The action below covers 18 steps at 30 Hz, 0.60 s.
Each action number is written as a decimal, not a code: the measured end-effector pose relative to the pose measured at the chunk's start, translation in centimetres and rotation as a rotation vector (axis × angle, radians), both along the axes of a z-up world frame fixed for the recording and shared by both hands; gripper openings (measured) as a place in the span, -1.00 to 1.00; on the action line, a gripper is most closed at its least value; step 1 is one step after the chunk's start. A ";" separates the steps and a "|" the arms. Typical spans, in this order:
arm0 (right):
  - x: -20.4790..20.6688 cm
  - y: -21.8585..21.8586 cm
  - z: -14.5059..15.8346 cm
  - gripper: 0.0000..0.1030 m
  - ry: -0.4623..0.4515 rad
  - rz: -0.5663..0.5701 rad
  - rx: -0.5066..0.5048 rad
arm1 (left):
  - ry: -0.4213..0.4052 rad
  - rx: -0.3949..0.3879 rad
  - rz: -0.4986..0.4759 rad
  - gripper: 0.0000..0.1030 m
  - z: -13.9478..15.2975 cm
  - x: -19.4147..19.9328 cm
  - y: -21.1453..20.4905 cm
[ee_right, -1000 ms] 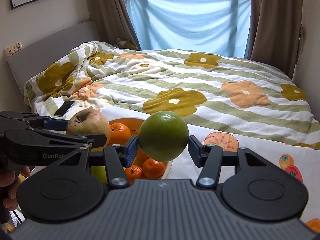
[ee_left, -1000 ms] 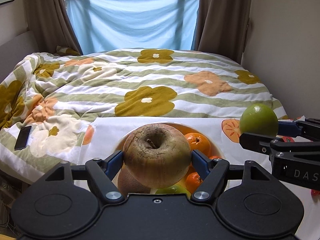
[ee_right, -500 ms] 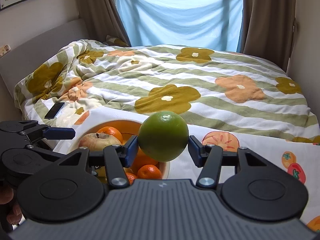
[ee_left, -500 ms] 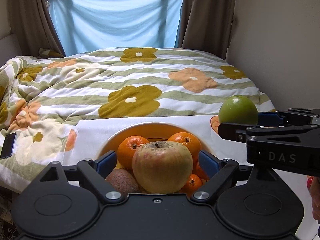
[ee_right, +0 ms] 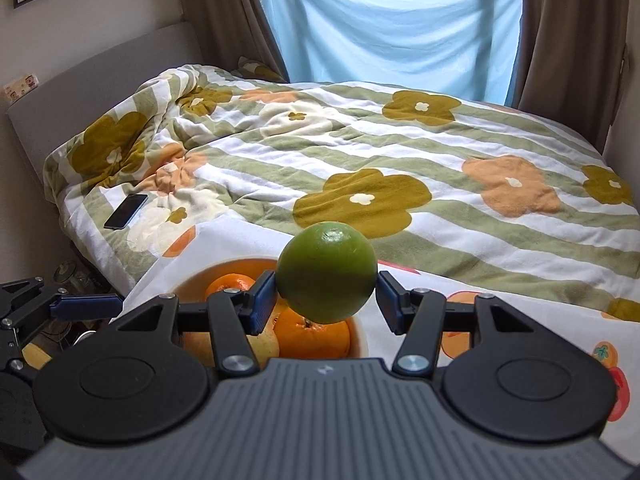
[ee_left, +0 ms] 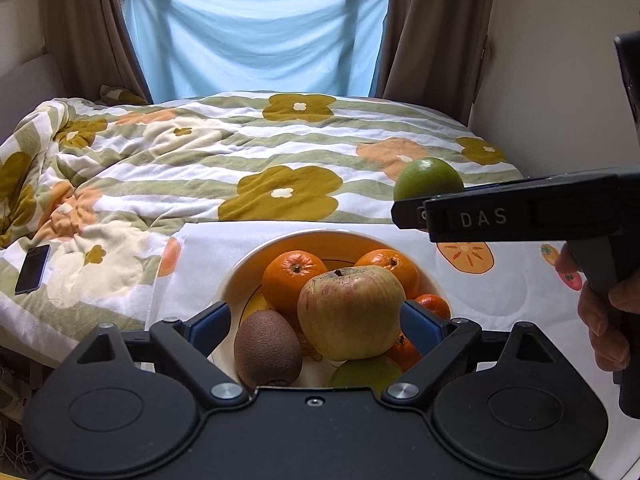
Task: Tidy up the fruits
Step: 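Open the left tool to drop the large apple in the bowl while the right tool releases the green apple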
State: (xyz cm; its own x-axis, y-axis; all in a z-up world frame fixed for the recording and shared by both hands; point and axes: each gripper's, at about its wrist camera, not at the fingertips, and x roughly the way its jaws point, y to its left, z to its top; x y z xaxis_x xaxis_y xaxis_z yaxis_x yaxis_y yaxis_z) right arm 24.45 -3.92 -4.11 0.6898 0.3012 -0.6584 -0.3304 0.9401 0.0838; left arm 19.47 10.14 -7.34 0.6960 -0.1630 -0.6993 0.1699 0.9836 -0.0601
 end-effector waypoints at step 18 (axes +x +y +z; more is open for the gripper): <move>5.6 3.5 -4.2 0.37 0.145 0.029 0.021 | 0.035 -0.042 0.022 0.83 -1.2 0.9 1.3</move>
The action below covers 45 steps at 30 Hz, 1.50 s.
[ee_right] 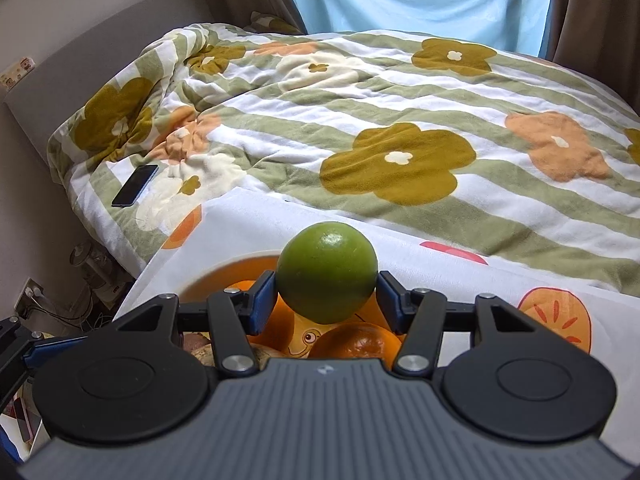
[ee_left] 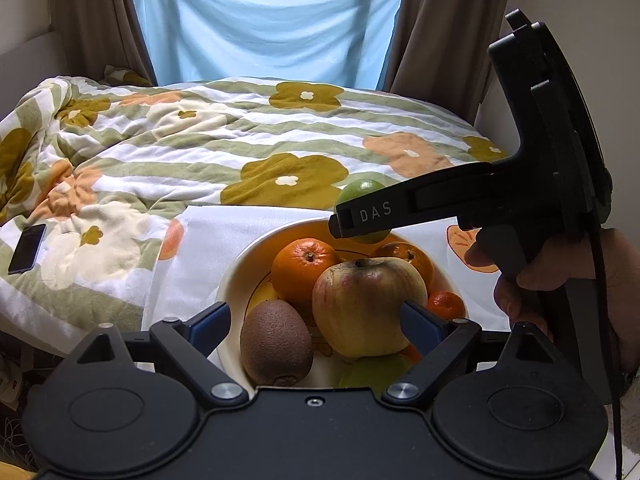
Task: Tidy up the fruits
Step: 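Open the left tool to drop the large apple in the bowl while the right tool releases the green apple, then move both open tools from the bowl to the two red cherry tomatoes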
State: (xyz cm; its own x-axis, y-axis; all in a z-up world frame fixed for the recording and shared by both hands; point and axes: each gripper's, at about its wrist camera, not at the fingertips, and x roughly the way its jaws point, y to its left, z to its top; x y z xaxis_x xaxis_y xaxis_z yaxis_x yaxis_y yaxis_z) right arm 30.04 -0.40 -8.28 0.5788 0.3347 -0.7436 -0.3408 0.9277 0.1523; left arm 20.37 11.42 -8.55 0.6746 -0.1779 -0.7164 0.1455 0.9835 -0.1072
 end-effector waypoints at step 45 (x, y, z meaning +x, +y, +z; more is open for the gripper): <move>-27.0 -30.0 8.9 0.87 -0.297 -0.384 -0.096 | -0.247 0.029 -0.130 0.83 8.3 -14.8 -20.8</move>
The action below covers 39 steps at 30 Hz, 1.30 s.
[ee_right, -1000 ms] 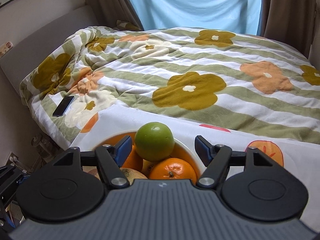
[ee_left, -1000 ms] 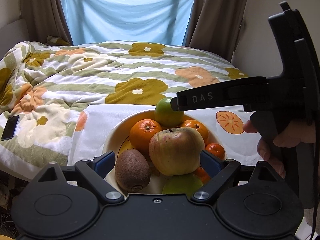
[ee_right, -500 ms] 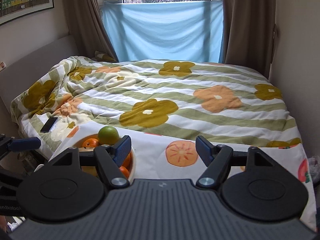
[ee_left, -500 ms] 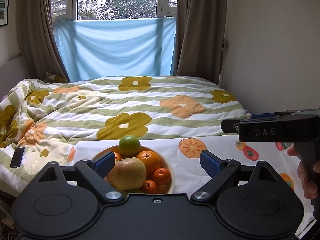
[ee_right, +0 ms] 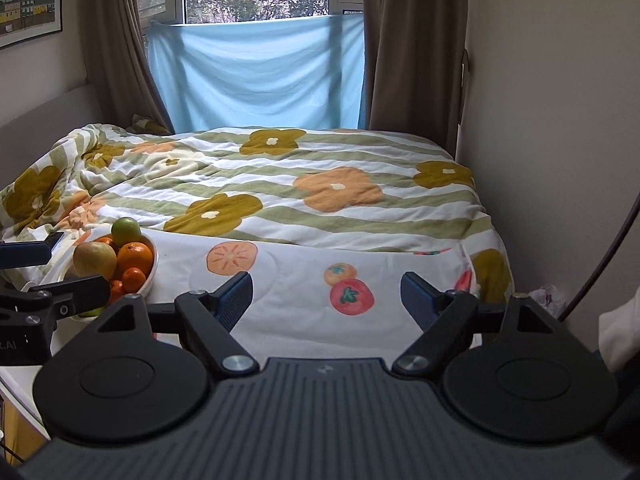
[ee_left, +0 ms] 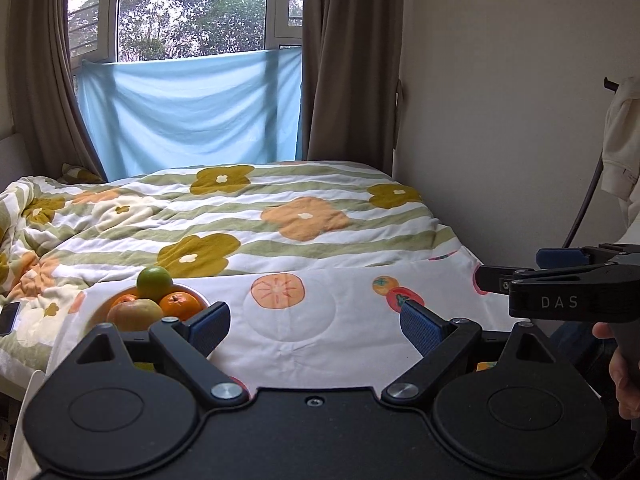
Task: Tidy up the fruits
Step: 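Move both open tools from the bowl to the two red cherry tomatoes, then close the left tool on a red cherry tomato while the right tool grasps the other tomato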
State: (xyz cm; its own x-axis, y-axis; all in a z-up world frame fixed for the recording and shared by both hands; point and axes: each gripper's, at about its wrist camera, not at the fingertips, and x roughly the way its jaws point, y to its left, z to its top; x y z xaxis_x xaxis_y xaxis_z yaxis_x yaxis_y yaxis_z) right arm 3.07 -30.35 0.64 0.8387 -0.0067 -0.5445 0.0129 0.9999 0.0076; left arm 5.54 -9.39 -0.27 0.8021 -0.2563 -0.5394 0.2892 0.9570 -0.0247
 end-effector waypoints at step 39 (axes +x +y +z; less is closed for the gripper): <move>-2.4 -6.0 -12.6 0.60 0.144 0.053 -0.067 | 0.030 0.426 -0.771 0.34 -16.2 3.6 -15.9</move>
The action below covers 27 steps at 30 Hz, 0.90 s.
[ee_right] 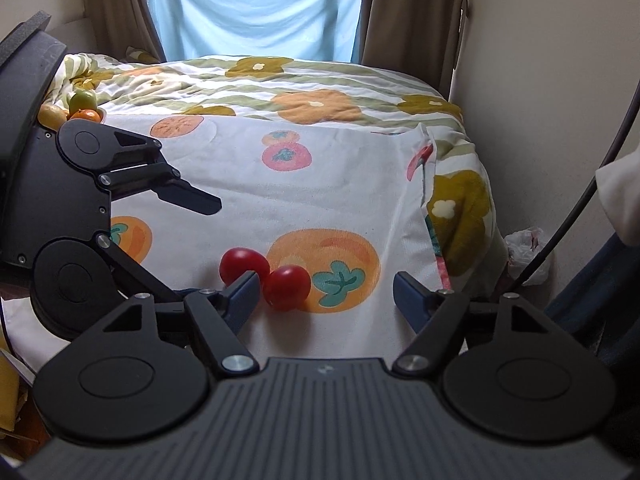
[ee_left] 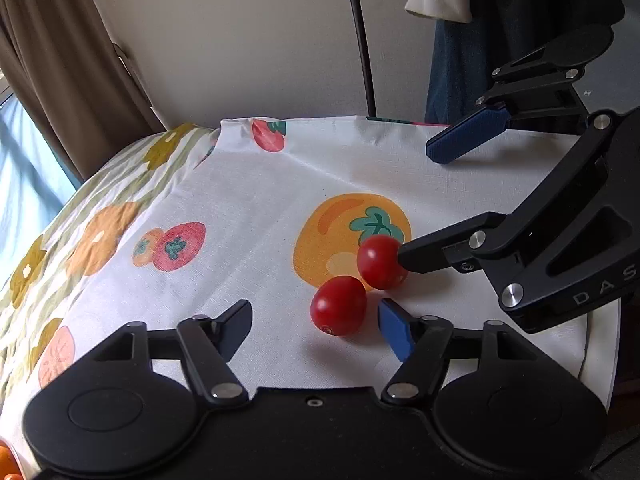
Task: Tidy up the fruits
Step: 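Close the left tool on a red cherry tomato while the right tool grasps the other tomato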
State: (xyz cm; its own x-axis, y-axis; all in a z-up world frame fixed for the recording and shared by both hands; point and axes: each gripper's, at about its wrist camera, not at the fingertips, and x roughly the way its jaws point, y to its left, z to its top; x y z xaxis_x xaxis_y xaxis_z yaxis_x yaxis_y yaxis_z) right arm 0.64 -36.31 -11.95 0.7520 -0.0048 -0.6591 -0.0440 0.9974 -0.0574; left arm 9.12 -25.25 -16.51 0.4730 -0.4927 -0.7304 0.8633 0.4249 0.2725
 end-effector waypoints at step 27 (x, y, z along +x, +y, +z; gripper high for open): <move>1.9 1.2 -2.2 0.08 0.088 -0.012 0.011 | 0.068 -0.040 0.096 -0.34 0.2 -0.6 1.6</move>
